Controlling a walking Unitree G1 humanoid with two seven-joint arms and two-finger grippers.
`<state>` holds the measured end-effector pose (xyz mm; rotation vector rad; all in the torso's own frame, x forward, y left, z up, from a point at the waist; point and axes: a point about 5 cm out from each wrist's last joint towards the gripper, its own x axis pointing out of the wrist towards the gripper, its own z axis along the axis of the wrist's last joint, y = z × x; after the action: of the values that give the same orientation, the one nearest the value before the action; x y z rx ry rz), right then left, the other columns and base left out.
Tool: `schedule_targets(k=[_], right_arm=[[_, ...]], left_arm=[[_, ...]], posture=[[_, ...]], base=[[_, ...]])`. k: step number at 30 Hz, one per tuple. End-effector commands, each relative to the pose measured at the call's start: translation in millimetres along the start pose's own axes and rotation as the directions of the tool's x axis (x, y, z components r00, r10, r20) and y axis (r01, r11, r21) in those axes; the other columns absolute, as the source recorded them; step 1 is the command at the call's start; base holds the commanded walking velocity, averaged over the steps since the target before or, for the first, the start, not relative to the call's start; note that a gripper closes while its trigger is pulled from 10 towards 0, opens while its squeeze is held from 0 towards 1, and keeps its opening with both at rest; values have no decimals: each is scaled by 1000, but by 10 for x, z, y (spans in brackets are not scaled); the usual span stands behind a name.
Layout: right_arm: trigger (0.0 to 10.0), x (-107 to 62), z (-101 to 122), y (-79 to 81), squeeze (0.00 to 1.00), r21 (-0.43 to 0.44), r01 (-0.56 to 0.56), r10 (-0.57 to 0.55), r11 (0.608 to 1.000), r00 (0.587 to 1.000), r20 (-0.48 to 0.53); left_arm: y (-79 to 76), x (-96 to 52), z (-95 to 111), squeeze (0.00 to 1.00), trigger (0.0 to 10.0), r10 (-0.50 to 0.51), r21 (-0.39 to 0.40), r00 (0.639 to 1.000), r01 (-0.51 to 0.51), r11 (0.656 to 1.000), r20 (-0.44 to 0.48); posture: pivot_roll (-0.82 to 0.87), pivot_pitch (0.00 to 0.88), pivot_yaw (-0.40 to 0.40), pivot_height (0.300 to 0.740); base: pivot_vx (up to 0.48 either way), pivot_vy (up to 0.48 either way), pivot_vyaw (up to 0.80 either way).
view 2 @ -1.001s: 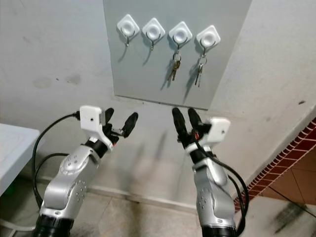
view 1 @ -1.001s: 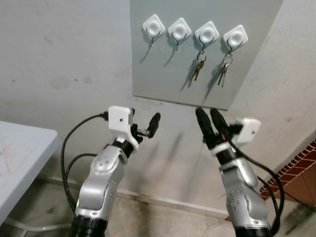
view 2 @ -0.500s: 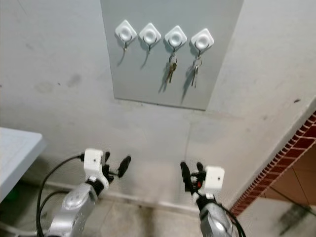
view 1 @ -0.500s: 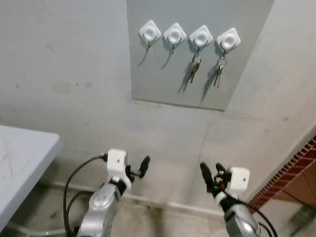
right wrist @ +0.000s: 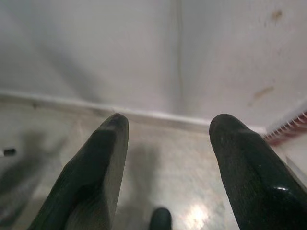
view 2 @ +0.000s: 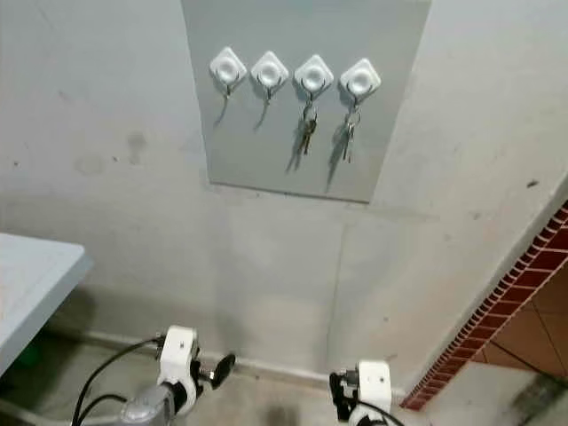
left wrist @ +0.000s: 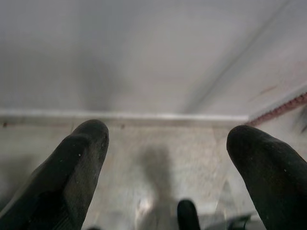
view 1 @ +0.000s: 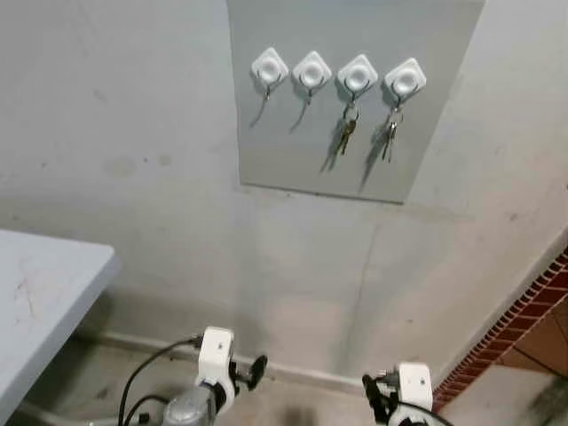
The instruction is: Hang keys on a hook
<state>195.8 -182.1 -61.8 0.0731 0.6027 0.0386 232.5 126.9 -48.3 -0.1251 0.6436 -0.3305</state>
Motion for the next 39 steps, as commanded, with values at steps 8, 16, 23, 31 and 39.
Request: schedule_targets(k=[8, 16, 23, 31, 39], right_arm=[[10000, -81, -244, -87, 0, -32, 70, -73, 997, 988, -134], [10000, -221, -534, -105, 0, -78, 60, -81, 995, 951, -299], [10000, -259, -613, -59, 0, -93, 45, -74, 995, 940, -332], [10000, -244, -609, -17, 0, -95, 33, -63, 995, 940, -335], [10000, -239, -600, -25, 0, -113, 26, -63, 993, 940, -336]], left_arm=[[84, -84, -214, 0, 10000, 55, 41, 996, -52, 998, -76], [148, -264, -597, 0, 10000, 115, 50, 966, -106, 993, -231], [141, -304, -680, 0, 10000, 123, 36, 958, -118, 992, -258], [201, -320, -670, 0, 10000, 135, 57, 955, -124, 991, -265], [188, -304, -649, 0, 10000, 136, 58, 958, -126, 990, -253]], posture=[[-104, 0, 15, 740], [-81, 0, -9, 740], [-72, 0, -11, 740], [-64, 0, -11, 740], [-59, 0, -16, 740]], base=[[0, 0, 0], [0, 0, 0], [0, 0, 0], [0, 0, 0], [0, 0, 0]])
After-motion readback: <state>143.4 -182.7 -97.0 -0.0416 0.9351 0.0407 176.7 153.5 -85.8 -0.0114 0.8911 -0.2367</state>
